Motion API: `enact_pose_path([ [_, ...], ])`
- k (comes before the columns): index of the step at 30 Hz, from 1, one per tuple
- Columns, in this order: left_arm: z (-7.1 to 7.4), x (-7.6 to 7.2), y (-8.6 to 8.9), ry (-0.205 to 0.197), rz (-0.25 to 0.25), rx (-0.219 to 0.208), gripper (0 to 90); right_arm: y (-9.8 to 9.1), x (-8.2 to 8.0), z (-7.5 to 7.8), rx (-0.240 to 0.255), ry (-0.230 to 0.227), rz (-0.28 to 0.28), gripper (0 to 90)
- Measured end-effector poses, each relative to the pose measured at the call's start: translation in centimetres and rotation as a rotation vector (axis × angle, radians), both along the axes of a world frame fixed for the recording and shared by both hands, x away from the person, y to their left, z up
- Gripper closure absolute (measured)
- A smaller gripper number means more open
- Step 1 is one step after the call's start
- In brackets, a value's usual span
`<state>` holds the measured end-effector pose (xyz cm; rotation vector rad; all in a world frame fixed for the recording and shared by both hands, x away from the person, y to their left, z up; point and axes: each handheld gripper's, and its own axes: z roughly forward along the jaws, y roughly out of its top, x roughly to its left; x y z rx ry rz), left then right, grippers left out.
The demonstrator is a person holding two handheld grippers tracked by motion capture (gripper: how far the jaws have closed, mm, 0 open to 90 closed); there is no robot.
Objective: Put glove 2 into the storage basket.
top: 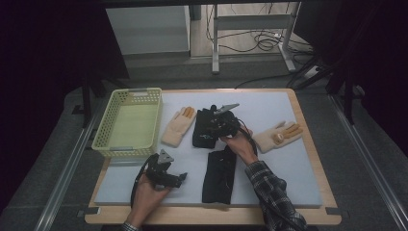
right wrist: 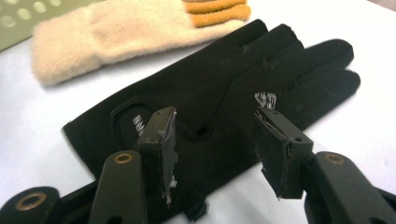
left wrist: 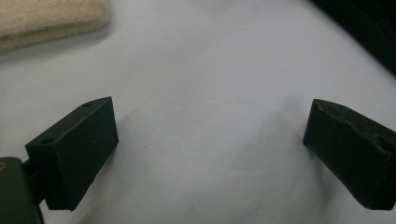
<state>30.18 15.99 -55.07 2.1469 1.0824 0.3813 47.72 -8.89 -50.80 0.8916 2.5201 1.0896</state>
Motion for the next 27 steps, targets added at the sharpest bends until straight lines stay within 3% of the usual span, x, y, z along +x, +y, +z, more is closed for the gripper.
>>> enact_pose_path([
  [4,0.0,0.0,0.0,0.000,0.003,-0.005,3.2,1.1,0.9,-0.6,-0.011,-0.004,0.015,47.7],
  [8,0.0,0.0,0.0,0.000,0.003,-0.005,3.2,2.0,1.8,-1.2,-0.016,0.004,-0.003,38.0],
  [10,0.0,0.0,0.0,0.000,0.003,-0.006,3.2,2.3,2.3,-1.7,-0.042,0.011,-0.006,36.9],
  [11,0.0,0.0,0.0,0.000,0.003,-0.006,3.2,2.2,2.6,-2.0,-0.024,0.018,-0.001,37.6],
  [13,0.0,0.0,0.0,0.000,0.003,-0.006,3.2,2.1,2.9,-2.3,0.003,0.031,-0.009,44.0],
  [14,0.0,0.0,0.0,-0.001,0.003,-0.005,3.2,2.0,2.8,-2.4,0.006,0.021,-0.011,54.6],
  [15,0.0,0.0,0.0,-0.001,0.003,-0.006,3.2,2.0,2.8,-2.4,0.006,0.021,-0.011,54.6],
  [17,0.0,0.0,0.0,-0.001,0.003,-0.005,3.2,2.0,2.8,-2.3,0.008,0.022,-0.035,62.9],
  [18,0.0,0.0,0.0,-0.001,0.003,-0.005,3.2,1.9,2.8,-2.3,0.008,0.015,-0.059,71.3],
  [19,0.0,0.0,0.0,-0.001,0.003,-0.005,3.2,1.9,2.8,-2.3,0.008,0.015,-0.059,71.3],
  [21,0.0,0.0,0.0,0.000,0.003,-0.006,3.2,1.9,2.6,-2.1,0.008,0.005,-0.064,81.2],
  [24,0.0,0.0,0.0,0.000,0.003,-0.007,3.2,2.4,2.0,-1.8,-0.029,-0.002,-0.085,85.4],
  [27,0.0,0.0,0.0,0.000,0.003,-0.007,3.2,2.4,1.9,-1.6,-0.029,0.013,-0.096,86.0],
])
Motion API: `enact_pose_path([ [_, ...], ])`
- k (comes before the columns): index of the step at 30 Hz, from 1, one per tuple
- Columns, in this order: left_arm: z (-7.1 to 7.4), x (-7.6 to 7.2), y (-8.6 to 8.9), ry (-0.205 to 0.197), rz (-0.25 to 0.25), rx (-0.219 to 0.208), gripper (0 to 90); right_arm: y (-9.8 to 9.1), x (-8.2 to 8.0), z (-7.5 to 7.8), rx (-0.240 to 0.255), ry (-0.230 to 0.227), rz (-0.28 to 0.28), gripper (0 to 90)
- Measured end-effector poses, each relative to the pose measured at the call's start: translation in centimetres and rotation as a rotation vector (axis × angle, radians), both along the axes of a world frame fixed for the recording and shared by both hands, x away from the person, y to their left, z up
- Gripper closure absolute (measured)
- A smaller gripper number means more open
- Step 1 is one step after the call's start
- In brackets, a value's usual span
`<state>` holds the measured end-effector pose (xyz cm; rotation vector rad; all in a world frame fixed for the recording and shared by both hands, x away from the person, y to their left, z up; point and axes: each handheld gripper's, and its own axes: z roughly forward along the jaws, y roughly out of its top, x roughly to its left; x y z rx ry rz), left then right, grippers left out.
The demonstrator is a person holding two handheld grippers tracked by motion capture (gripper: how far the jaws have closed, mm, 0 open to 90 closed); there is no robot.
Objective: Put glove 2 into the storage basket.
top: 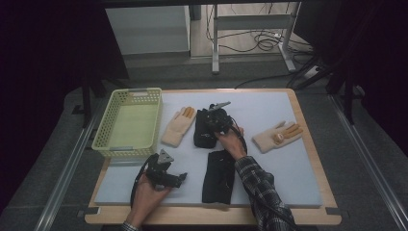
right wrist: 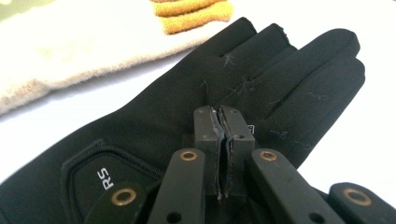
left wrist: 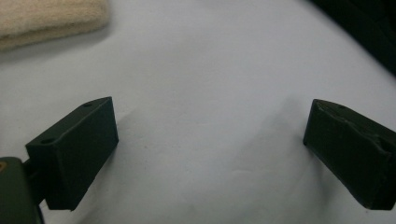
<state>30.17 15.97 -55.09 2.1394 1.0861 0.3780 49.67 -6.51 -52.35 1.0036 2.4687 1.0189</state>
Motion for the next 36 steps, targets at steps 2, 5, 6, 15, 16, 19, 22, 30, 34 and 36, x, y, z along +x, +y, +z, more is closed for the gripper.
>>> enact_pose_path([
  [2,0.0,0.0,0.0,0.000,0.000,0.000,3.2,-0.2,-0.1,0.2,0.012,0.001,0.001,86.2],
  [5,0.0,0.0,0.0,0.000,0.000,0.000,3.2,-0.6,-0.4,0.7,0.048,0.010,0.002,86.3],
  [6,0.0,0.0,0.0,0.000,0.000,0.000,3.2,-0.8,-0.5,0.9,0.057,0.011,0.001,86.3],
  [15,0.0,0.0,0.0,0.001,-0.003,0.007,3.2,-1.5,-2.1,3.6,0.114,0.003,0.005,86.3],
  [16,0.0,0.0,0.0,0.001,-0.002,0.006,3.2,-1.6,-2.4,4.0,0.121,0.002,0.009,86.2],
  [19,0.0,0.0,0.0,0.001,-0.003,0.006,3.2,-1.9,-3.2,4.9,0.133,0.005,0.019,86.2],
  [22,0.0,0.0,0.0,-0.001,-0.003,0.006,3.2,-2.2,-4.2,5.9,0.143,0.002,0.023,86.2],
  [30,0.0,0.0,0.0,-0.001,-0.004,0.007,3.2,-4.0,-8.1,7.0,0.155,0.017,0.045,86.2],
  [34,0.0,0.0,0.0,-0.002,-0.001,0.004,3.2,-5.1,-9.9,7.2,0.170,0.027,0.036,86.1],
  [36,0.0,0.0,0.0,-0.003,0.001,0.000,3.2,-5.6,-11.1,7.3,0.171,0.032,0.033,86.2],
])
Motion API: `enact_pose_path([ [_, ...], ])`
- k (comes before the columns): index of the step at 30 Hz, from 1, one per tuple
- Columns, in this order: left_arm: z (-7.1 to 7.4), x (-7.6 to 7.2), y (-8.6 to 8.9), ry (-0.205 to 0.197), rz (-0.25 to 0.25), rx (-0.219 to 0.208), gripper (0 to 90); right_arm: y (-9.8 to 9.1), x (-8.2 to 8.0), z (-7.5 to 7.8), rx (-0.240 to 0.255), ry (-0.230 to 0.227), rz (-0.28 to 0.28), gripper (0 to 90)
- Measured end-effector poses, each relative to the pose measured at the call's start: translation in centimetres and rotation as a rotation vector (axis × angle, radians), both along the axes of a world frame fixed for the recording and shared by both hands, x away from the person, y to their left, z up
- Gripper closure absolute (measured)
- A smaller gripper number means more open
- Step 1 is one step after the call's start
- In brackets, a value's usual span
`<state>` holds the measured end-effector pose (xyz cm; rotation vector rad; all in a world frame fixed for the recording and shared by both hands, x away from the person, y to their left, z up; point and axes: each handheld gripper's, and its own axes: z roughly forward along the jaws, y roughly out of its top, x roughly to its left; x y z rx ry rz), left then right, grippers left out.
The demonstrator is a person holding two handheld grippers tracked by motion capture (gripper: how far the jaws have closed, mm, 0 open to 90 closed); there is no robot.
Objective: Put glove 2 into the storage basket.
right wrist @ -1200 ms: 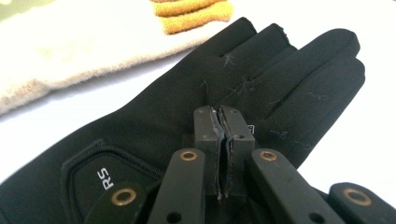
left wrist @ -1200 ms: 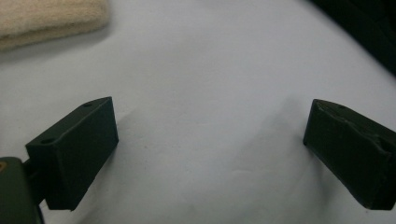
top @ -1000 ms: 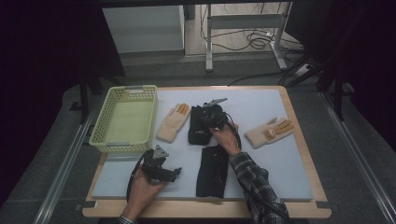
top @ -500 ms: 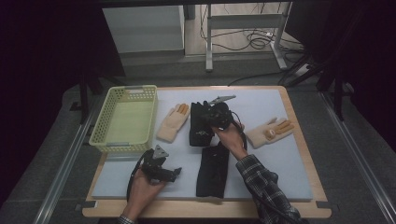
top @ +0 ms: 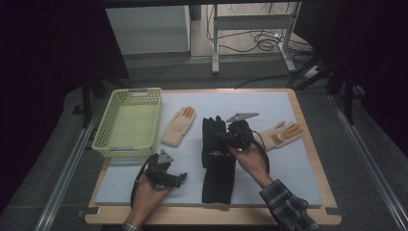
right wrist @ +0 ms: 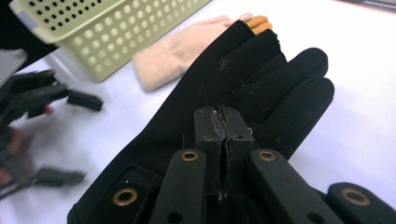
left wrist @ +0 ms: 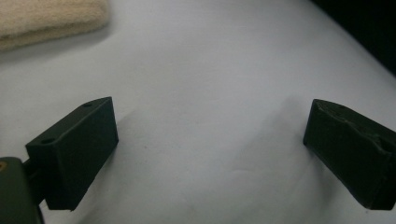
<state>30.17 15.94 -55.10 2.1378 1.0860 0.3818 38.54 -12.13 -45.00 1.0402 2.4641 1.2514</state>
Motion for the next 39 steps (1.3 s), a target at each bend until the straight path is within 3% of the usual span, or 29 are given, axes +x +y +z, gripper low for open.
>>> enact_pose_path([
  [6,0.0,0.0,0.0,0.000,0.000,0.000,3.2,-1.1,-3.3,0.0,0.011,0.021,-0.029,86.1],
  [12,0.0,0.0,0.0,-0.001,0.000,-0.002,3.2,-1.9,-6.5,-1.1,0.006,0.054,-0.074,86.1],
  [19,0.0,0.0,0.0,0.001,0.000,0.000,3.2,-2.0,-8.7,-1.6,0.022,0.071,-0.109,85.9],
  [22,0.0,0.0,0.0,0.001,-0.002,0.002,3.1,-1.7,-9.2,-2.1,0.010,0.068,-0.113,85.7],
  [28,0.0,0.0,0.0,0.001,-0.002,0.002,3.2,-0.9,-9.1,-5.0,-0.087,0.028,-0.099,83.3],
  [31,0.0,0.0,0.0,0.001,-0.002,0.001,3.2,-0.7,-9.1,-5.8,-0.117,0.015,-0.073,75.3],
  [35,0.0,0.0,0.0,0.001,-0.002,0.002,3.2,-1.2,-9.1,-4.8,-0.099,-0.016,-0.019,63.1],
  [39,0.0,0.0,0.0,0.001,-0.002,0.002,3.2,-2.4,-8.9,-3.6,-0.108,-0.055,-0.016,62.2],
])
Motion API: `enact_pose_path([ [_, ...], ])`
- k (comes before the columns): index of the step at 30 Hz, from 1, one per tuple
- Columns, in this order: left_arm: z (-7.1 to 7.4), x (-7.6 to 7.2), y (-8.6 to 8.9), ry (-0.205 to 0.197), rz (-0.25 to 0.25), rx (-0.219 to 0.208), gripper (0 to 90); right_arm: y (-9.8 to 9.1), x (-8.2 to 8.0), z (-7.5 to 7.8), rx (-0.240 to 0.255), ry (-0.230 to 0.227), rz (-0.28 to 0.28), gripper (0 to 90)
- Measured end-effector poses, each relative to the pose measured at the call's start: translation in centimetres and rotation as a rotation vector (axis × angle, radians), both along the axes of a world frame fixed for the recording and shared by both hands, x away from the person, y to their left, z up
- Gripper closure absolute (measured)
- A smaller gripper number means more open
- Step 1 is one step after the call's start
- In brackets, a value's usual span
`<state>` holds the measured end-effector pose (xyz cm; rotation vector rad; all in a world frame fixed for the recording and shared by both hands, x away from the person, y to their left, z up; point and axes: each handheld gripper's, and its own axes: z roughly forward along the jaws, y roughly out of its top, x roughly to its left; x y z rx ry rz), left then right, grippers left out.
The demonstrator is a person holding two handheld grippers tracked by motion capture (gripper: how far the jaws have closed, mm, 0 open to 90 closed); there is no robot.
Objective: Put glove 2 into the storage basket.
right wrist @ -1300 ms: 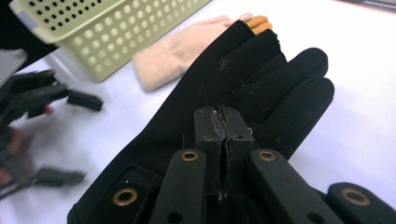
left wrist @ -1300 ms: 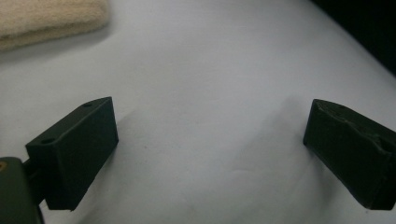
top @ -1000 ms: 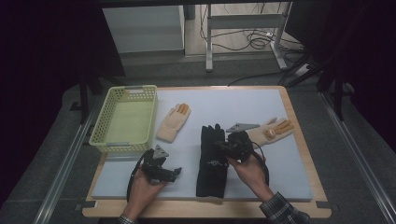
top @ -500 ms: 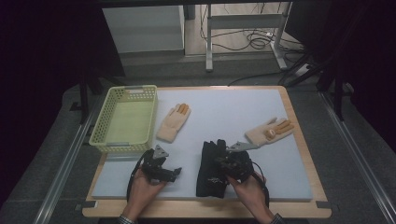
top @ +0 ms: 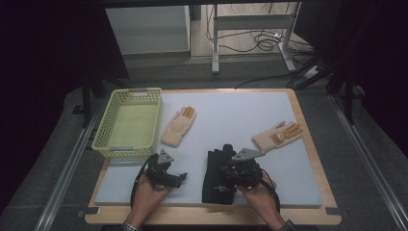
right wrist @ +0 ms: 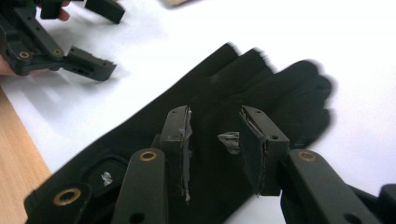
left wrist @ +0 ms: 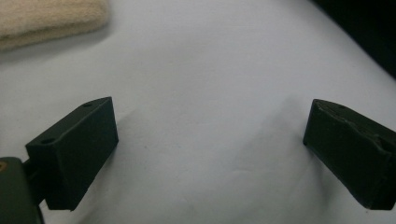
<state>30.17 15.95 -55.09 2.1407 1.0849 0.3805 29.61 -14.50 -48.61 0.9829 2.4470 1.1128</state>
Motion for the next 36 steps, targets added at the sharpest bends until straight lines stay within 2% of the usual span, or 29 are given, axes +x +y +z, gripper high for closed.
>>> enact_pose_path([
  [3,0.0,0.0,0.0,0.000,-0.001,0.001,3.2,-1.3,0.3,0.2,0.008,0.013,0.003,67.8],
  [4,0.0,0.0,0.0,0.000,0.000,0.000,3.2,-2.3,0.3,-0.2,0.008,0.027,0.016,74.4],
  [6,0.0,0.0,0.0,0.001,0.000,0.000,3.2,-2.6,0.3,-0.4,0.006,0.030,0.018,77.2],
  [8,0.0,0.0,0.0,0.001,-0.001,0.001,3.2,-3.8,-0.1,-1.3,0.017,0.045,0.039,86.0],
  [10,0.0,0.0,0.0,0.000,0.000,0.000,3.2,-4.0,-0.2,-1.7,0.011,0.050,0.038,87.9],
  [12,0.0,0.0,0.0,0.001,-0.001,0.000,3.2,-4.7,-0.7,-2.8,0.024,0.085,0.042,88.4],
  [14,0.0,0.0,0.0,0.001,-0.001,0.000,3.2,-5.0,-1.1,-3.4,0.026,0.092,0.059,88.4],
  [19,0.0,0.0,0.0,0.001,-0.001,0.000,3.2,-4.6,-1.8,-4.1,0.039,0.109,0.092,88.4],
  [27,0.0,0.0,0.0,0.002,-0.003,0.003,3.2,-3.9,-1.7,-4.5,0.045,0.129,0.112,88.3],
  [31,0.1,0.0,0.1,0.002,0.002,-0.012,3.7,-3.1,-1.7,-4.6,0.048,0.126,0.127,87.8],
  [33,0.1,-0.2,0.3,-0.013,0.012,-0.003,3.9,-2.8,-1.7,-4.6,0.051,0.123,0.130,87.7],
  [34,0.1,-0.3,0.5,-0.021,0.014,0.020,4.2,-2.6,-1.7,-4.6,0.050,0.123,0.128,87.7],
  [36,0.1,-0.4,1.0,-0.021,0.017,0.021,3.9,-2.4,-1.6,-4.7,0.053,0.121,0.129,87.5],
])
